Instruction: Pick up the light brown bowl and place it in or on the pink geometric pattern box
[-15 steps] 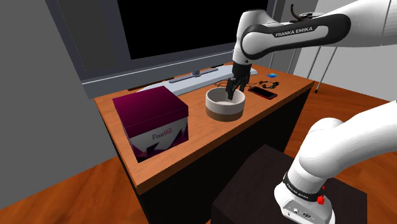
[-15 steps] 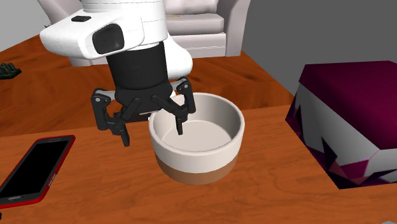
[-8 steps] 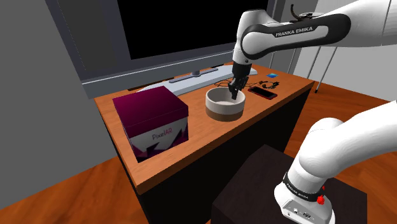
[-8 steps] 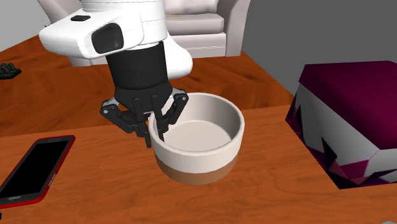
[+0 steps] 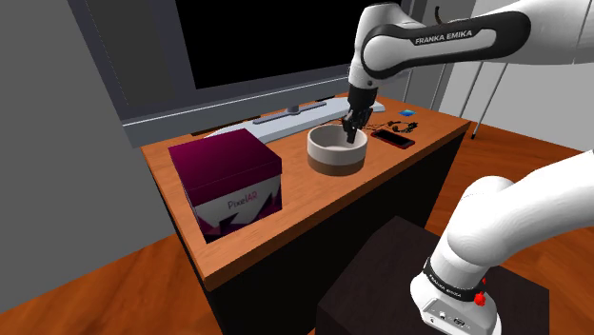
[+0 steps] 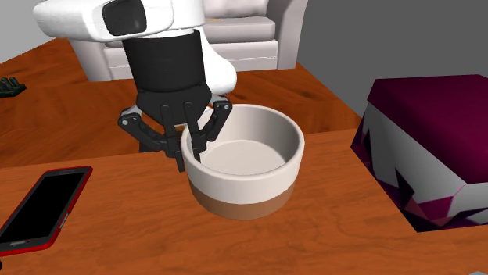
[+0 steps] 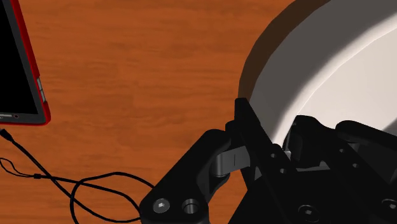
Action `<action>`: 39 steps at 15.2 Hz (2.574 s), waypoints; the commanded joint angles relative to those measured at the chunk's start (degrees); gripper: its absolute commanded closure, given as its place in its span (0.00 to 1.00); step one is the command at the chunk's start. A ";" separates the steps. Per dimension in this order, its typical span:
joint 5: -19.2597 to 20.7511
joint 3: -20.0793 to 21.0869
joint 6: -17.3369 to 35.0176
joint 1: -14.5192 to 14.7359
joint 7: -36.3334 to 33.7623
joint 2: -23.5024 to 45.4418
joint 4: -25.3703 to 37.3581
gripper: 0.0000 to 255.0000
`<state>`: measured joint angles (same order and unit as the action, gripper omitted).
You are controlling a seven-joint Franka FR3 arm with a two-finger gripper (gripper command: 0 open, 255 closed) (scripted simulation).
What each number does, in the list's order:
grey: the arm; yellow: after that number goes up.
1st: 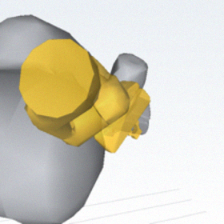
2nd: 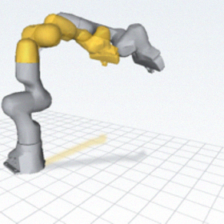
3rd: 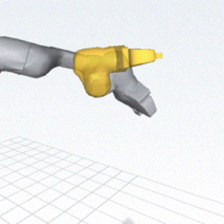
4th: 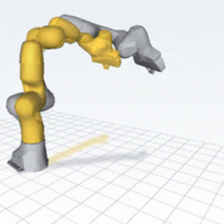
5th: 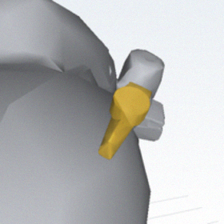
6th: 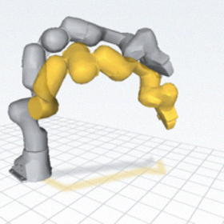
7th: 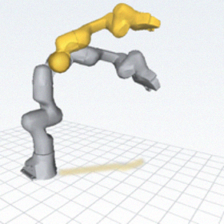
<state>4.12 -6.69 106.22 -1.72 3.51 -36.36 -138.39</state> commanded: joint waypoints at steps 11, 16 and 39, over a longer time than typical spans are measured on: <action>-0.38 0.34 -9.02 0.19 0.25 0.77 9.82 1.00; -0.55 0.47 -12.68 0.29 0.33 1.65 14.35 1.00; -2.09 2.82 -28.12 1.42 -1.94 9.38 37.41 1.00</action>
<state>2.39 -4.71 78.43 -0.59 2.70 -27.37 -101.68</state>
